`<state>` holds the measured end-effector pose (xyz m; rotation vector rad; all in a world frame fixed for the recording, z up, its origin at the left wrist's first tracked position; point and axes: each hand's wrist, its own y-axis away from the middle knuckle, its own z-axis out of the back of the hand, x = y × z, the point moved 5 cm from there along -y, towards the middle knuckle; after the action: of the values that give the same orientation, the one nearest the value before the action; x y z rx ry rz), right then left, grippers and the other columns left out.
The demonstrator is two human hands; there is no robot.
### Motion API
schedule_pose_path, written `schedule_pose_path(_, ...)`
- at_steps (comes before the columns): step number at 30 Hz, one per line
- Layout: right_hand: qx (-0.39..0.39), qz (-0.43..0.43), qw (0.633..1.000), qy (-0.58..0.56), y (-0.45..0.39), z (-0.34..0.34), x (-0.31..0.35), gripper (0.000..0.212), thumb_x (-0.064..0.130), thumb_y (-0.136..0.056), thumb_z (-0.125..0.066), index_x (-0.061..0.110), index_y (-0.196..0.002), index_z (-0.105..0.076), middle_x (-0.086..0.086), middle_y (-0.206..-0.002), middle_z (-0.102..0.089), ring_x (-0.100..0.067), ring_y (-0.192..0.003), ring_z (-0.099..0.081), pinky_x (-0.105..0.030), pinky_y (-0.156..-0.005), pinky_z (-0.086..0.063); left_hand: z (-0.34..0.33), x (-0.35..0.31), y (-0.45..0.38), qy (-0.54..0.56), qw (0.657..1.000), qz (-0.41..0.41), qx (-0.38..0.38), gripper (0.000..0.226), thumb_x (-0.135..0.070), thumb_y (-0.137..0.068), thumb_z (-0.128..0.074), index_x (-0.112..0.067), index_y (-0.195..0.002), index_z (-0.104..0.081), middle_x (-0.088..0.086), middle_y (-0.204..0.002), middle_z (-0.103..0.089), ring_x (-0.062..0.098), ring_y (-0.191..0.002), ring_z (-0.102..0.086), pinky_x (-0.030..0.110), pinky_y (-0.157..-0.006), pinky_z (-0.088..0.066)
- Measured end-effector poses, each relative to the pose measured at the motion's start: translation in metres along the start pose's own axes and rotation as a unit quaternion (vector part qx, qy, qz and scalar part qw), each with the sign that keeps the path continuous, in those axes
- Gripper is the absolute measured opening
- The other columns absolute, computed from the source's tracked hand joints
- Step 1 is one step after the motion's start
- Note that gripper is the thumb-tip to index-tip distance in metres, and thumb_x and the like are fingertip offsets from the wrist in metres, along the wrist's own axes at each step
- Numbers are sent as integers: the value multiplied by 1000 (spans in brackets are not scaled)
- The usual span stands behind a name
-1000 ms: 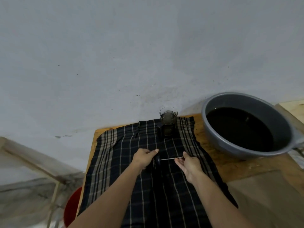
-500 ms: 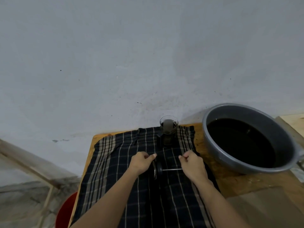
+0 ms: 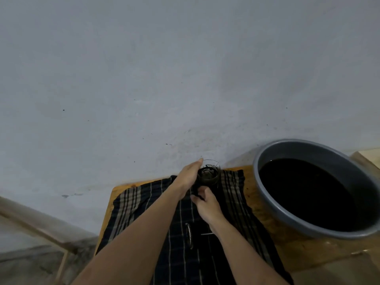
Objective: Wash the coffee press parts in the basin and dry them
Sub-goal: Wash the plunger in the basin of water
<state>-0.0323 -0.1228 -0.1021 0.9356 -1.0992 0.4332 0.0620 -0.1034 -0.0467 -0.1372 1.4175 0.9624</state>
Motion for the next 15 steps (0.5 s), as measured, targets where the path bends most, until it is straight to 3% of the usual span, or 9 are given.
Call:
schedule_pose_path(4, 11, 27, 1000, -2, 9, 5, 4, 29, 33, -97, -56, 24, -122, -46, 9, -117, -48, -8, -108, -47, -26, -92, -39, 3, 2, 7, -22, 1000, -15, 11, 69, -64, -93, -37, -22, -147, -39, 0, -155, -36, 22, -144, -31, 44, -119, -24)
schedule_pose_path(9, -29, 6, 995, -96, 26, 6, 9, 21, 31, -99, -51, 16, -113, -50, 2, -109, -58, -10, -98, -56, -28, -84, -44, -5, 6, 33, -51, 998, -28, 36, 67, -64, -93, -38, -21, -143, -45, 0, -150, -43, 20, -139, -38, 36, -113, -29)
schedule_pose_path(12, -60, -34, 985, -159, 36, -3, 8, 27, 26, -100, -50, 11, -122, -57, -8, -120, -64, -19, -107, -61, -38, -94, -51, -5, 15, 52, -49, 997, -13, 51, 68, -64, -94, -34, -18, -143, -46, 0, -127, -59, 15, -119, -50, 28, -99, -33)
schedule_pose_path(15, -64, -59, 979, -186, 44, -8, 11, 40, 27, -100, -50, 10, -136, -52, -10, -136, -57, -25, -126, -53, -43, -106, -45, -2, 17, 62, -31, 998, -20, 42, 66, -61, -96, -32, -17, -144, -45, -8, -104, -63, 3, -95, -56, 23, -94, -35)
